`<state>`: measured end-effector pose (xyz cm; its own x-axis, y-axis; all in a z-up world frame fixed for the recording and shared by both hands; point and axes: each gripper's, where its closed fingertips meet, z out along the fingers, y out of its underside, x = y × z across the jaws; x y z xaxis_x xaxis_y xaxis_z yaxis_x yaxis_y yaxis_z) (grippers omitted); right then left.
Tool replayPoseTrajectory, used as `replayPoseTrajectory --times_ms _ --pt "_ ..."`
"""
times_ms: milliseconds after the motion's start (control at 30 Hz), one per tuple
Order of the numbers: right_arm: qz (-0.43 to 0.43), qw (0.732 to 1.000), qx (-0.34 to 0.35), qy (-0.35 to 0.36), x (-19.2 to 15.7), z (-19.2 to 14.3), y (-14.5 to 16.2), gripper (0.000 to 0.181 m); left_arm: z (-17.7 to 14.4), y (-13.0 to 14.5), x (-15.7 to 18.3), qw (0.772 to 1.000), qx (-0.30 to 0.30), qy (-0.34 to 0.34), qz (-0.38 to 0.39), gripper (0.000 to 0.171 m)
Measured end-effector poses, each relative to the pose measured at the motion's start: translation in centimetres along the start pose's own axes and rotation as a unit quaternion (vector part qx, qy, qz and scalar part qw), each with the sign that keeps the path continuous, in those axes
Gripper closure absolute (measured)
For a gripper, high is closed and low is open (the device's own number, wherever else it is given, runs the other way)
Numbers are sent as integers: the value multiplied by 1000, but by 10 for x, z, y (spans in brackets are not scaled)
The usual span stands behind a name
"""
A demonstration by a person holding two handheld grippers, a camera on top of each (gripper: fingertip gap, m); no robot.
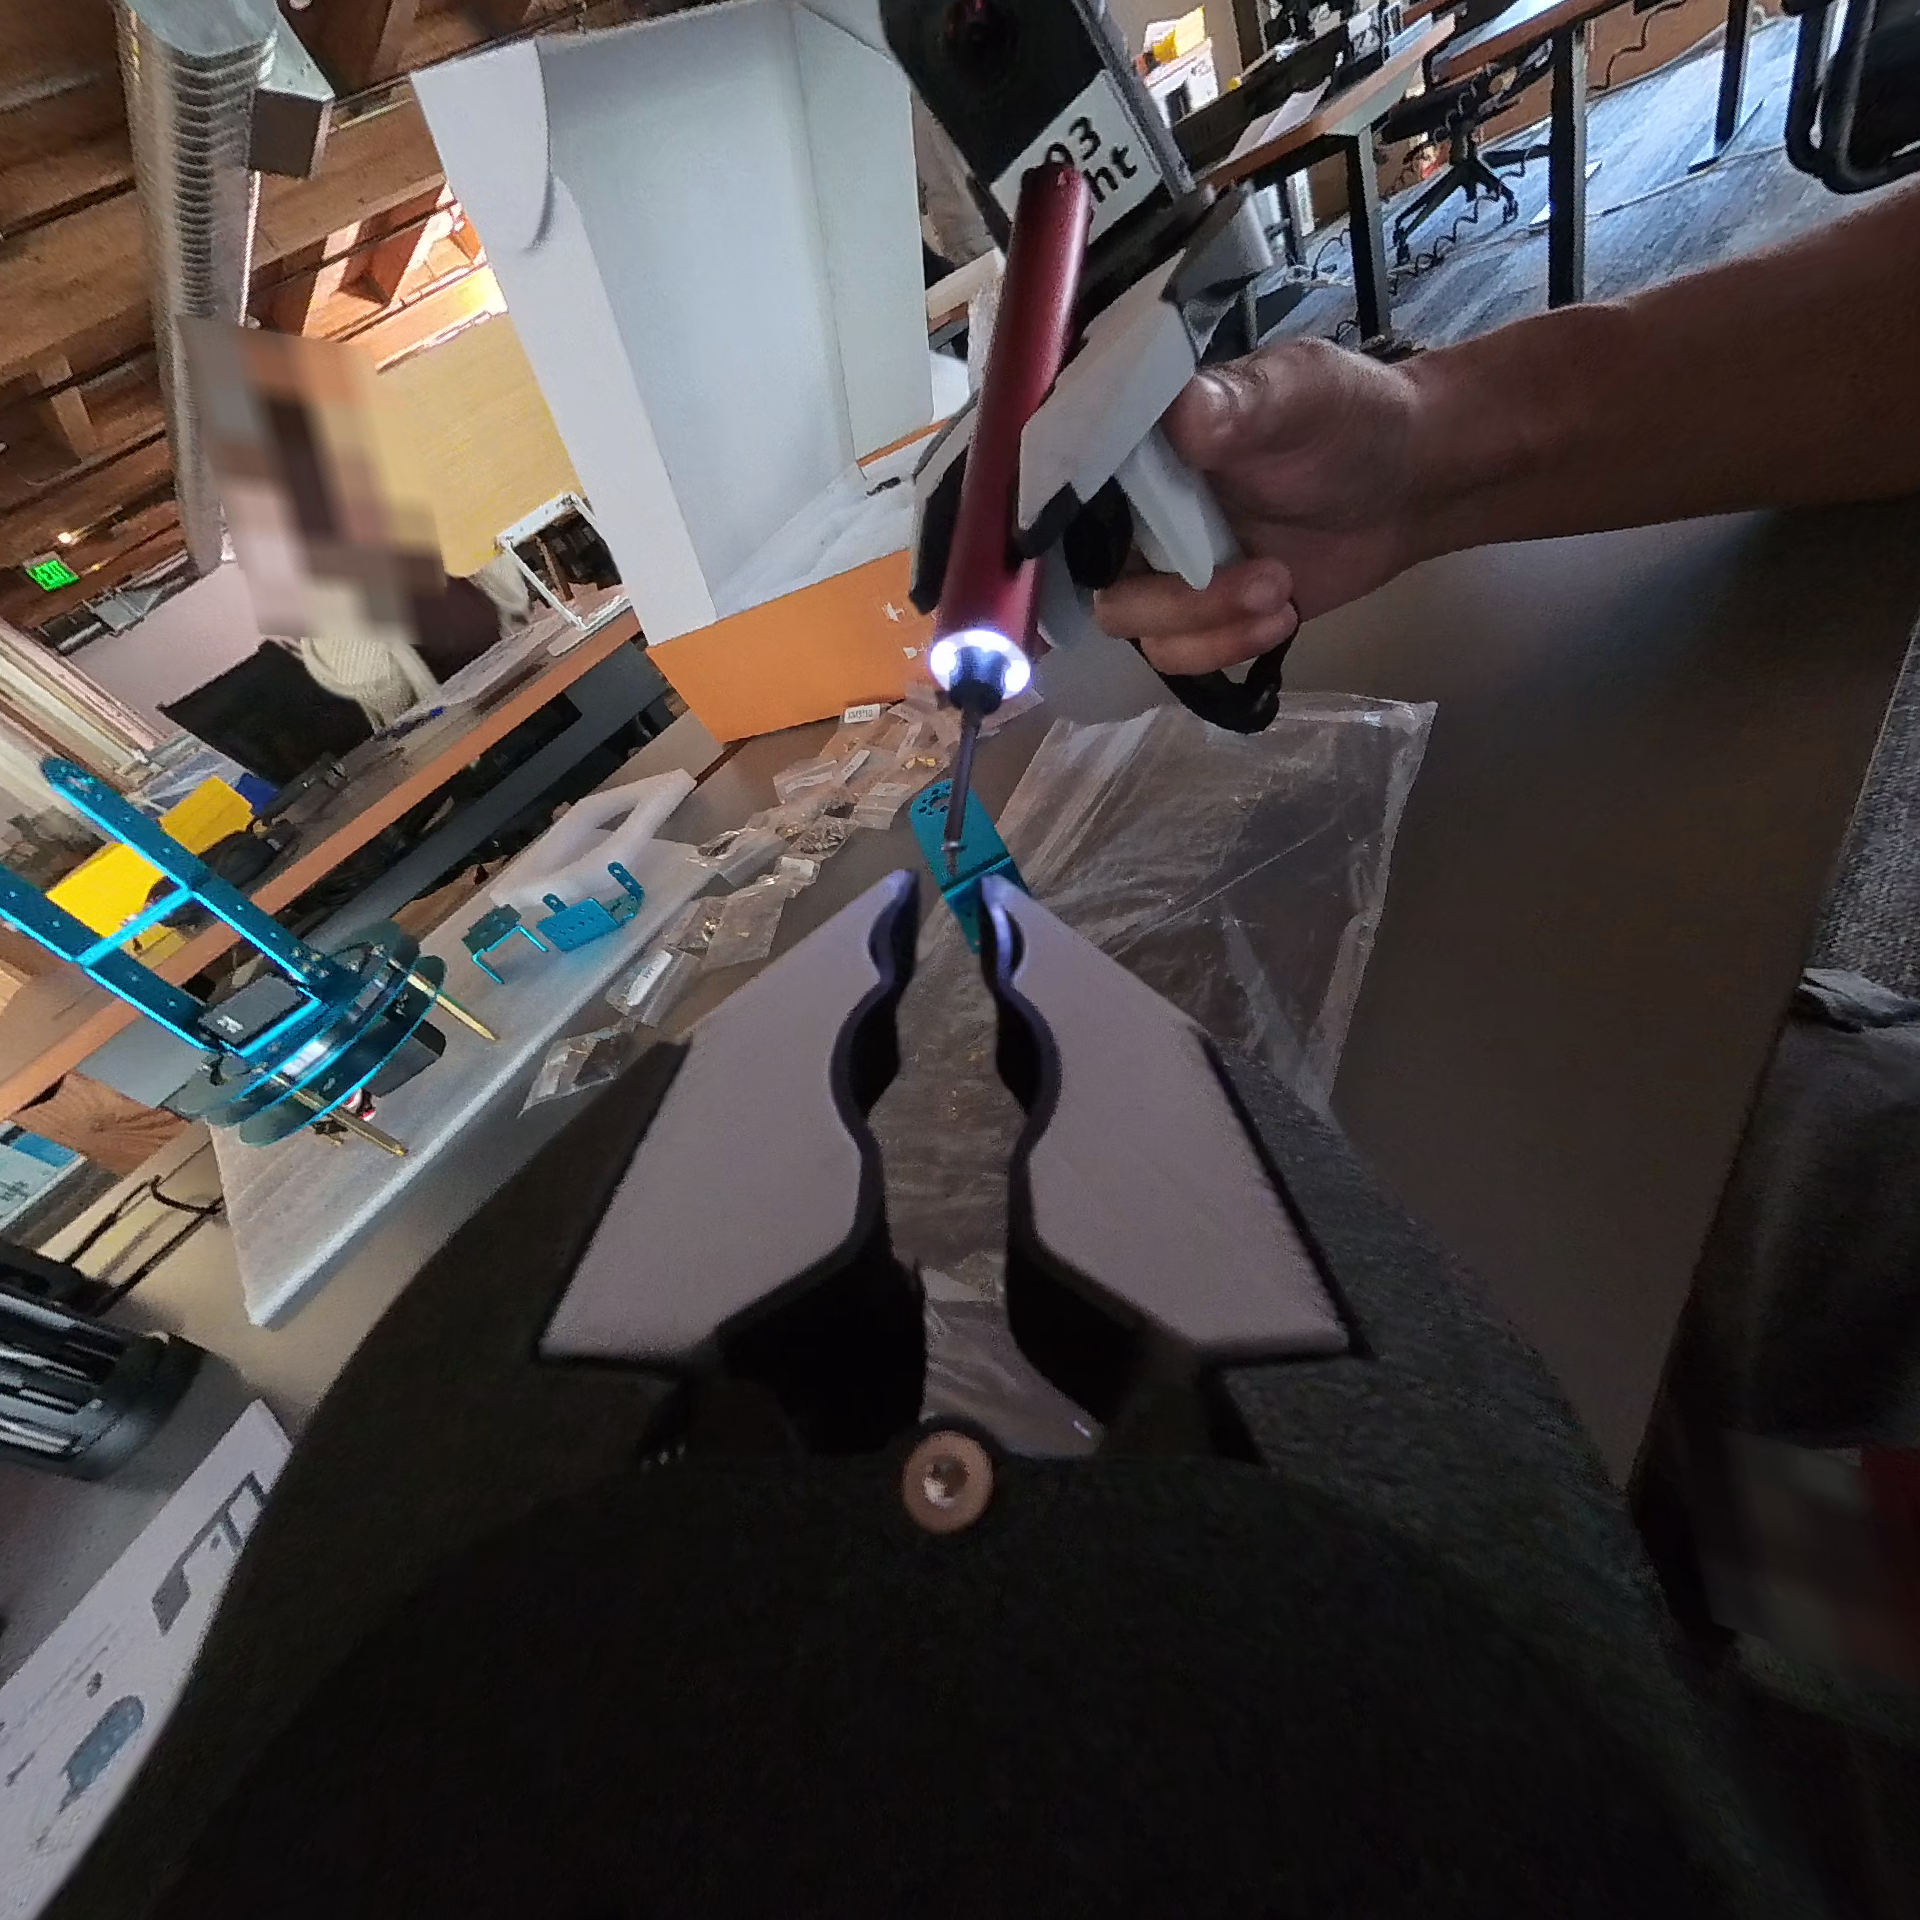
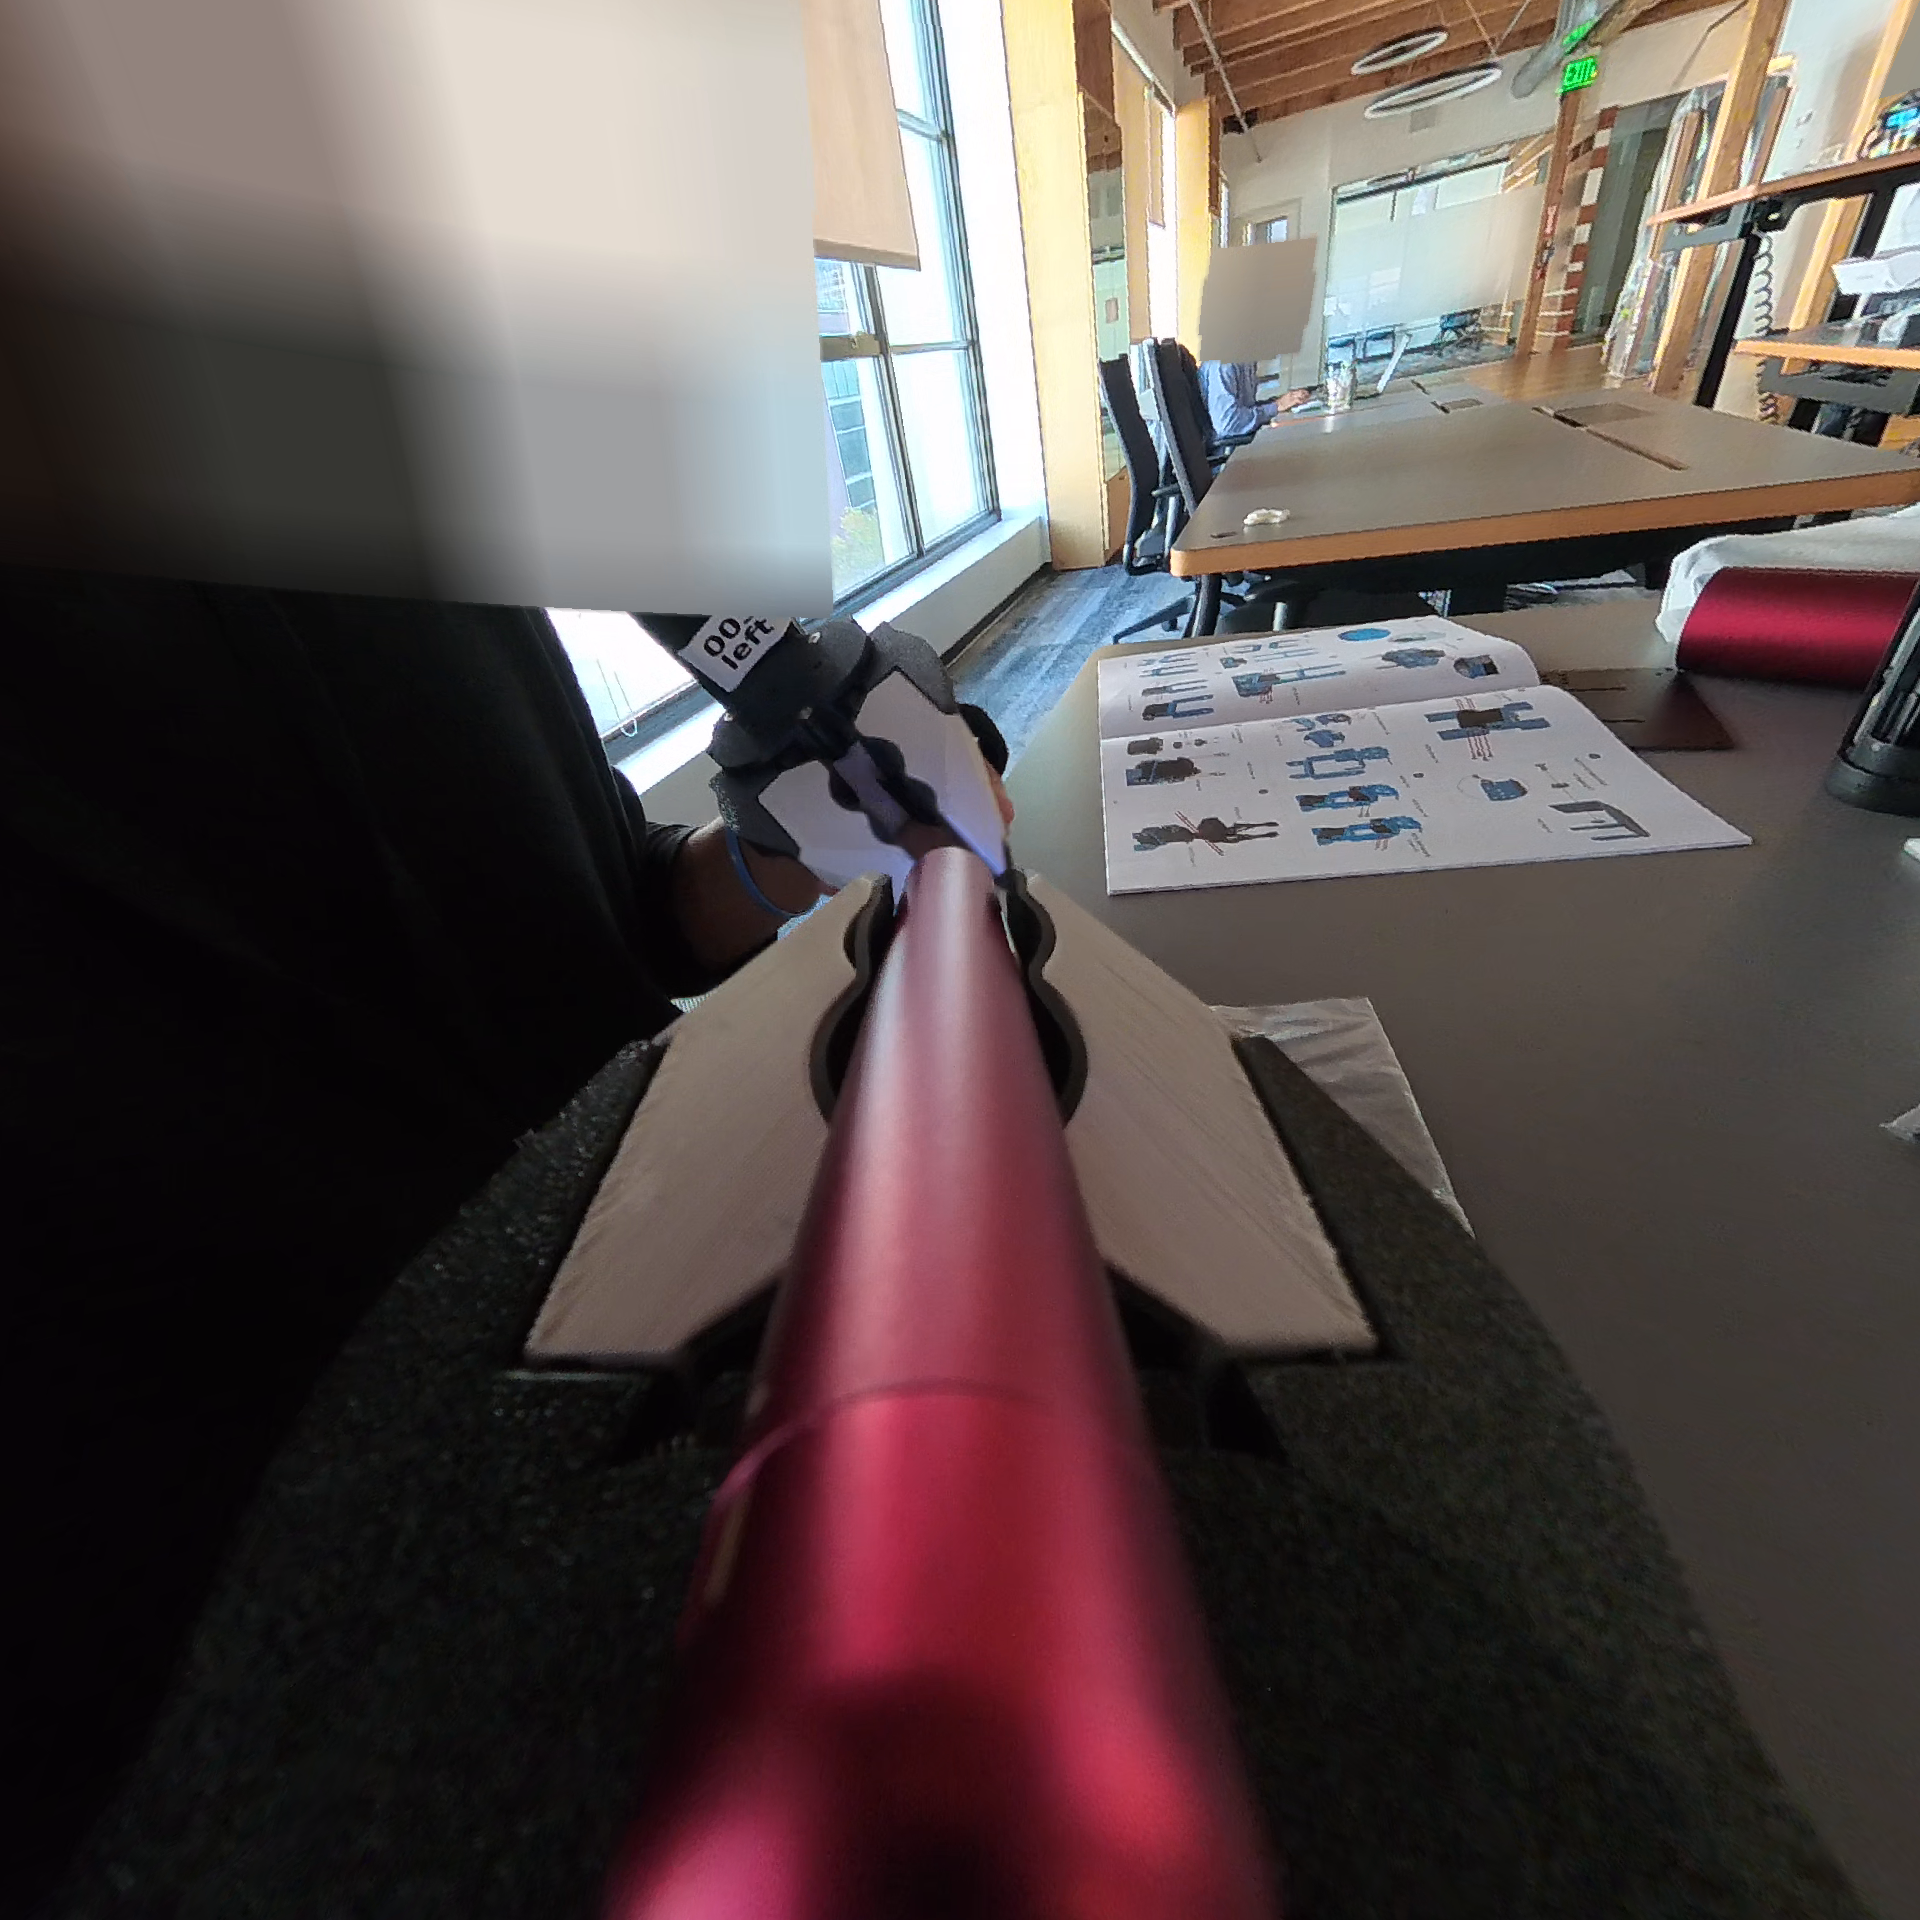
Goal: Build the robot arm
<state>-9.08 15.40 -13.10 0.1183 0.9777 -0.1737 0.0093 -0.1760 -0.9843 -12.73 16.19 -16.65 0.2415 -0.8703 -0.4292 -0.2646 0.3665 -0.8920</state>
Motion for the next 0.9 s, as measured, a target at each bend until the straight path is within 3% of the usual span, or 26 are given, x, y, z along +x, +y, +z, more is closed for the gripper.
replayPoseTrajectory --times_ms 100,267,433,633,733,900 --pt "-6 1000 2 7 0 -7 -2 159 0 2 -3 1000 -6 1 -20 150" --pt "-11 1000 -22 18 9 -13 -1 159 6 15 -5 997 -38 9 -72 147" --pt "19 987 -133 93 37 -34 17 158 33 33 3 984 -107 29 -139 137" --pt "-4 957 -249 150 36 -43 18 159 61 52 17 971 -151 47 -179 130" --pt "-5 947 -265 180 40 -41 14 159 69 63 19 970 -184 43 -156 130" --pt "1 941 -248 232 39 -40 16 159 77 62 16 969 -175 56 -164 135"
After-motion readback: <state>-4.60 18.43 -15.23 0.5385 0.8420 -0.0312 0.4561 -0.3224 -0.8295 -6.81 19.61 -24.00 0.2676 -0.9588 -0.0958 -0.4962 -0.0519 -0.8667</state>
